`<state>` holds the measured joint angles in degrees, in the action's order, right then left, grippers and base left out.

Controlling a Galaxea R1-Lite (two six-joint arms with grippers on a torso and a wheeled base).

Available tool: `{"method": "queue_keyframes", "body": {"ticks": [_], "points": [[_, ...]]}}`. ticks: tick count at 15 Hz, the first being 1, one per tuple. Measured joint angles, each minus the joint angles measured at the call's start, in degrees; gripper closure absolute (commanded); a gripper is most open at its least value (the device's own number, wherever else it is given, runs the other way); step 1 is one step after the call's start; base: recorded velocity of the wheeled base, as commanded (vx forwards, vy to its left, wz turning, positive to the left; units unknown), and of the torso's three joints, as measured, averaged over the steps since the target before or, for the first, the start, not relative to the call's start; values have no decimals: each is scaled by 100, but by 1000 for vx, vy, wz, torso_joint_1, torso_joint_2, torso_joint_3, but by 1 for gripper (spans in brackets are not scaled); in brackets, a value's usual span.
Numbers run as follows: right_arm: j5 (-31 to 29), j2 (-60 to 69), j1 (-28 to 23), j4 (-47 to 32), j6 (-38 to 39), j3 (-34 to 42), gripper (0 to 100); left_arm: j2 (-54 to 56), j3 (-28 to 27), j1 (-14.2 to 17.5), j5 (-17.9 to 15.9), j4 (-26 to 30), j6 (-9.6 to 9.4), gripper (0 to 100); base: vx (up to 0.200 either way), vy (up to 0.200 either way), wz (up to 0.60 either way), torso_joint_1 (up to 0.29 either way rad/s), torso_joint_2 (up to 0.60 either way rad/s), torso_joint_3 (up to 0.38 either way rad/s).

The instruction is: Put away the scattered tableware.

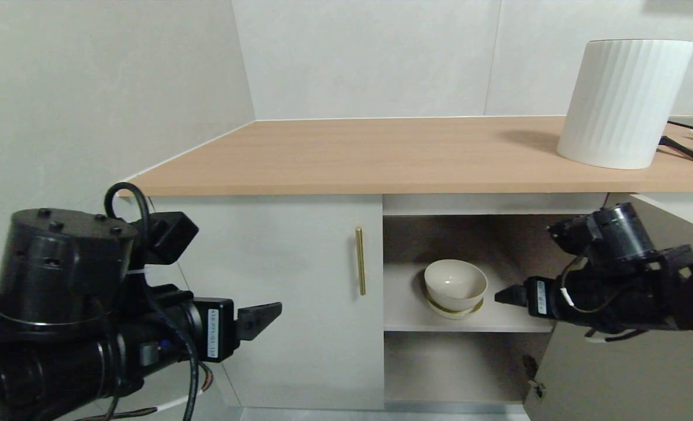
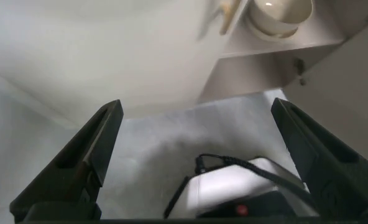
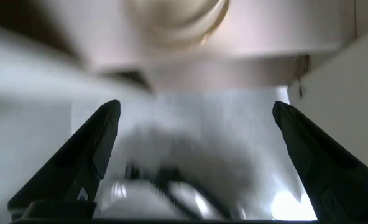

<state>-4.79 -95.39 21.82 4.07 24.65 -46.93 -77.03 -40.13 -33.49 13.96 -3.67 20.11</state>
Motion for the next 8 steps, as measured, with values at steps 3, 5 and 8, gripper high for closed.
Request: {"method": "queue_keyframes", "body": {"ticks": [3,5,8], "points": [[85,1242,406,-1041,-133,377,0,455,262,402,-35,-7,-17,0,0,0,0,0,0,0],[48,1694,695,-1307,-202,435,0,621,282,461,-37,-23,-123,0,0,0,0,0,0,0],[-271,1959,948,-1421,-196,477,0,658,286,477,-30,-21,-211,0,0,0,0,0,0,0]]}}
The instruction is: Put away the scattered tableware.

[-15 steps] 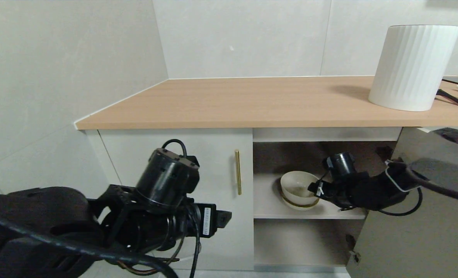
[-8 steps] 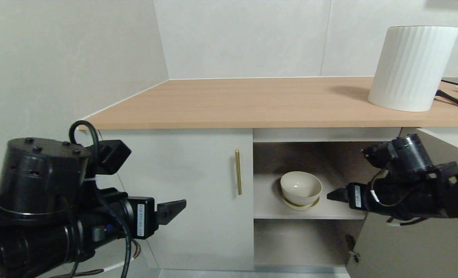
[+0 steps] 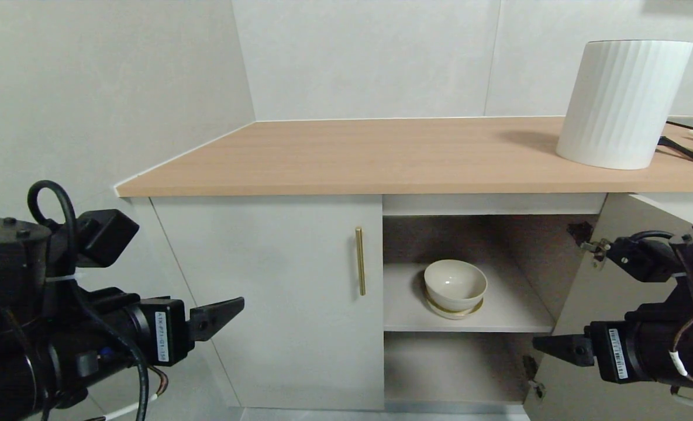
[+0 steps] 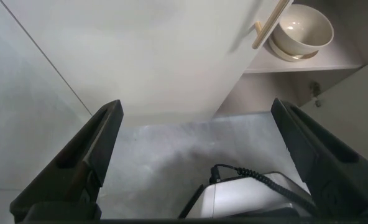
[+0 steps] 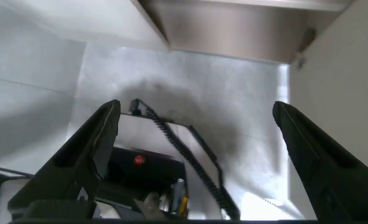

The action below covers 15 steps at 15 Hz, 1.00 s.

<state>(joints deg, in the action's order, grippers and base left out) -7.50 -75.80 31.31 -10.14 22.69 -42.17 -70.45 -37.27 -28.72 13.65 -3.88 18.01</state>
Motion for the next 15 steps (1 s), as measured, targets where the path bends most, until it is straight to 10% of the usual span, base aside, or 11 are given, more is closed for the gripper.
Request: {"method": "queue_keyframes", "body": {"ticks": [7,15], "points": [[4,91,91,7,13,22,0,-16,44,-11,-206,13,9,0,0,0,0,0,0,0],[-13,61,122,-23,-9,121,0,-66,54,-16,-250,22,24,0,-200,0,0,2,1,1]]}}
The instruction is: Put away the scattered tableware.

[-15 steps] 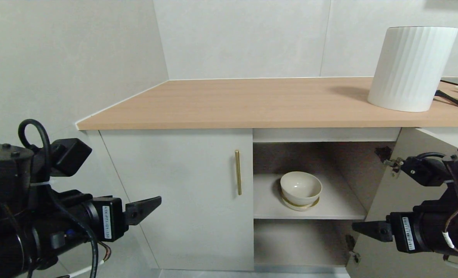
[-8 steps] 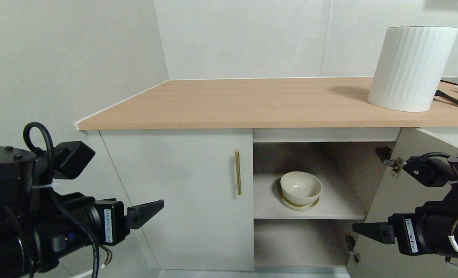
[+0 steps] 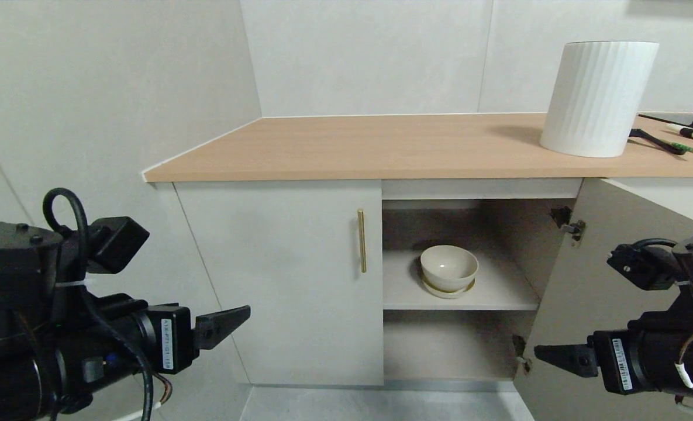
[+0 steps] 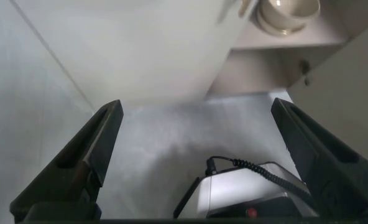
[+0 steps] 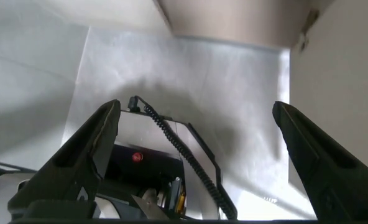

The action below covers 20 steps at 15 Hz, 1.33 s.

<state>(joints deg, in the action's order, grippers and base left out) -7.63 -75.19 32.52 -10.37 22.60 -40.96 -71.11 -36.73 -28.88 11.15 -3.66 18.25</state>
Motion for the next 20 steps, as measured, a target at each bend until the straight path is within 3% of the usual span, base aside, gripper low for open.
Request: {"method": "queue_keyframes", "body": {"ticks": [13,20], "points": [[-17,-24,104,-10,-2,69,0,-26,10,-2,-2,10,2,0,-200,0,0,3,5,2],[-20,-27,104,-7,-2,61,0,-69,27,-2,-2,-4,0,0,0,0,0,0,0,0]]}}
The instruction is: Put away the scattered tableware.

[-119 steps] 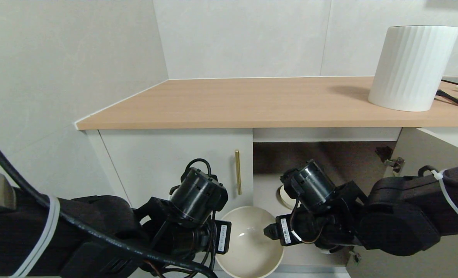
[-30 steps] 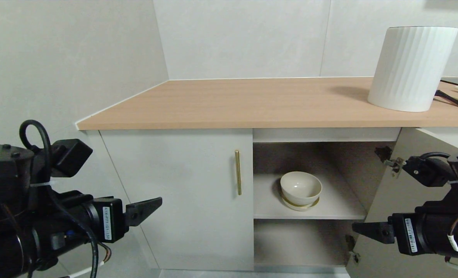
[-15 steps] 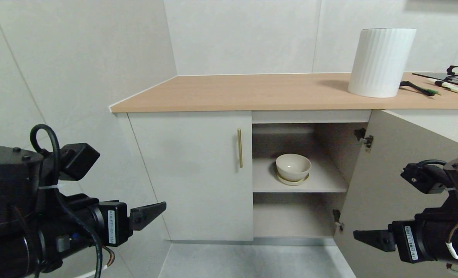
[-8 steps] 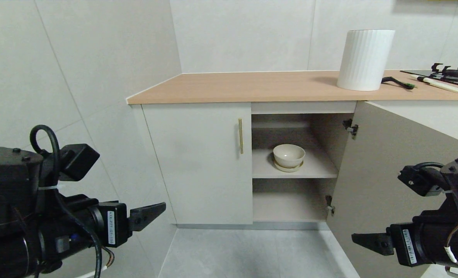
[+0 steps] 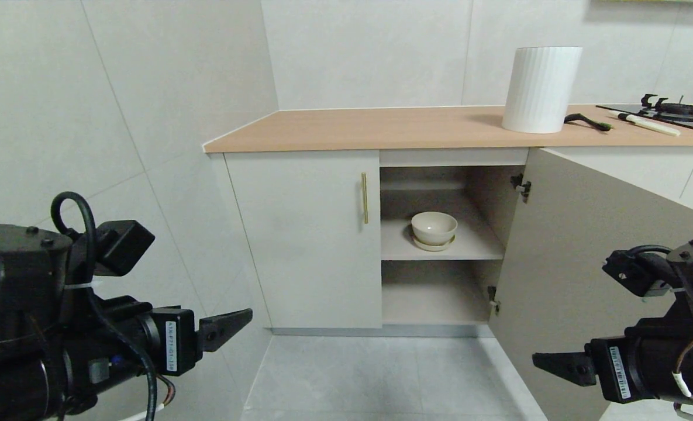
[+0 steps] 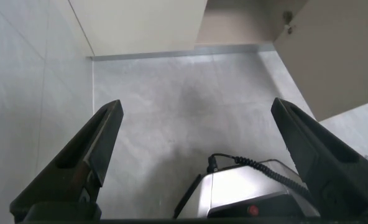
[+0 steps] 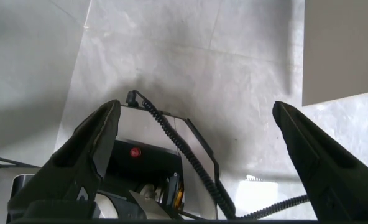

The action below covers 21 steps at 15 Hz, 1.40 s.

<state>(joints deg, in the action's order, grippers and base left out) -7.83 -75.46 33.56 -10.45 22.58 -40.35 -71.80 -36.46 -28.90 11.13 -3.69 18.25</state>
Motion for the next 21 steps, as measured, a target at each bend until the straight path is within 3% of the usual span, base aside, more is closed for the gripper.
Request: {"method": "queue_keyframes", "body": {"ticks": [8,21], "points": [[-7,-1,0,-2,0,0,0,-7,-2,2,0,-7,0,0,0,0,0,0,0,0],[-232,-41,-21,-1051,-17,-258,0,-18,-2,7,0,-5,0,0,0,-200,0,3,3,2]]}}
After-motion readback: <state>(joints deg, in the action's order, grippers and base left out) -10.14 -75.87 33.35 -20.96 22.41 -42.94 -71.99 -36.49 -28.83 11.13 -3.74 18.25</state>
